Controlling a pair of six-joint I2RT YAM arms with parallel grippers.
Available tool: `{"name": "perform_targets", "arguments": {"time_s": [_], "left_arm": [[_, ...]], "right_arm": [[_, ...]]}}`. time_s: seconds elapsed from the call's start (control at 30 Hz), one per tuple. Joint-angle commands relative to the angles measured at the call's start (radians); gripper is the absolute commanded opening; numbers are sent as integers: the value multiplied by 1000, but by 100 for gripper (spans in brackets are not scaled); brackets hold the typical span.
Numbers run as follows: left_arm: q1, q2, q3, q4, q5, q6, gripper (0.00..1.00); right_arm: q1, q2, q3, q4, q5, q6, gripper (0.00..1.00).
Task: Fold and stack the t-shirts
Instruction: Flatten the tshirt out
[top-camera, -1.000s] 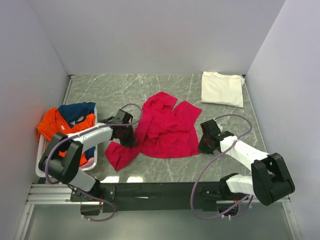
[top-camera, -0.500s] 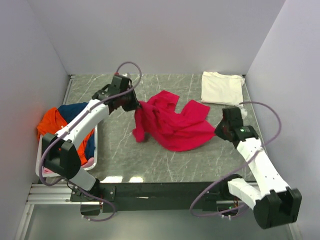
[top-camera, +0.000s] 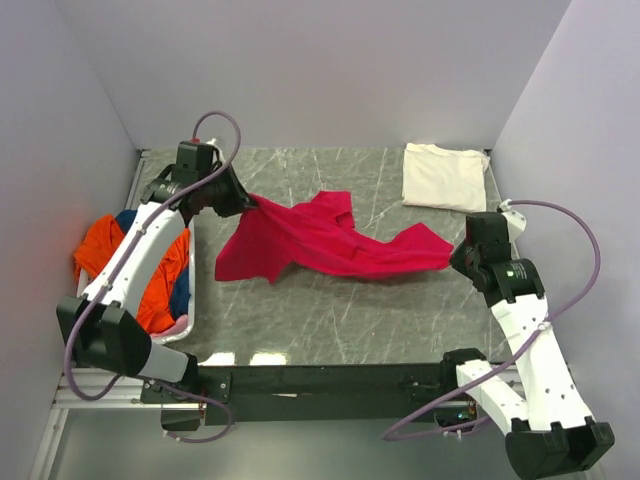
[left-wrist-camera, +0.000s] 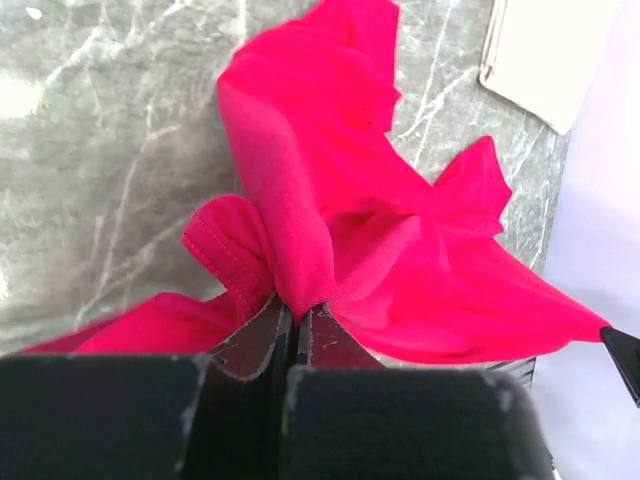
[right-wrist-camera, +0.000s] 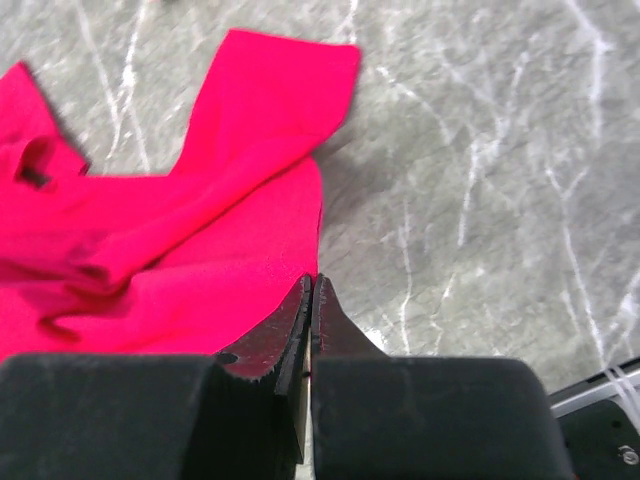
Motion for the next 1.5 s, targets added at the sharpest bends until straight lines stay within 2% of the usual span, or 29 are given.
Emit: {"name": "perform_targets", "arguments": {"time_s": [0.0,0.07,0.2,0.67,0.8,0.93,1.0,1.03,1.07,1.17,1.3,1.33,1.47], "left_arm": [[49,59,32,65,115,49,0],[50,122,131,18,134,80,0],[50,130,201,4,149,105,0],[50,-84,43,-10,162,34,0],[52,4,11,50,162,63,0],[52,206,50,140,101,132,1],[52,270,84,191,81,166,21],[50,327,125,195,53,174,45],[47,349,147,186,30,177,55],[26,357,155,127,-96,186,71],[-36,210,-52,136,-219,156,73],[-57,149,-153,133,-223,140,69],[-80,7,-379,134,-272,51,58]], "right_arm": [[-28,27,55,14,66,-29,0],[-40,53,87,24,63,-35,0],[-45,56,123,34,69,-47,0],[-49,-11,81,18,49,-33,0],[-55,23,25,102,15,-33,0],[-71,67,-35,164,-3,-23,0],[-72,87,-48,182,-5,-20,0],[-77,92,-57,187,-8,-21,0],[-80,99,-60,189,-9,-27,0],[-80,119,-74,201,-14,-38,0],[-82,135,-100,227,-29,-38,0],[-82,133,-109,232,-38,-38,0],[-82,145,-114,242,-60,-38,0]]}}
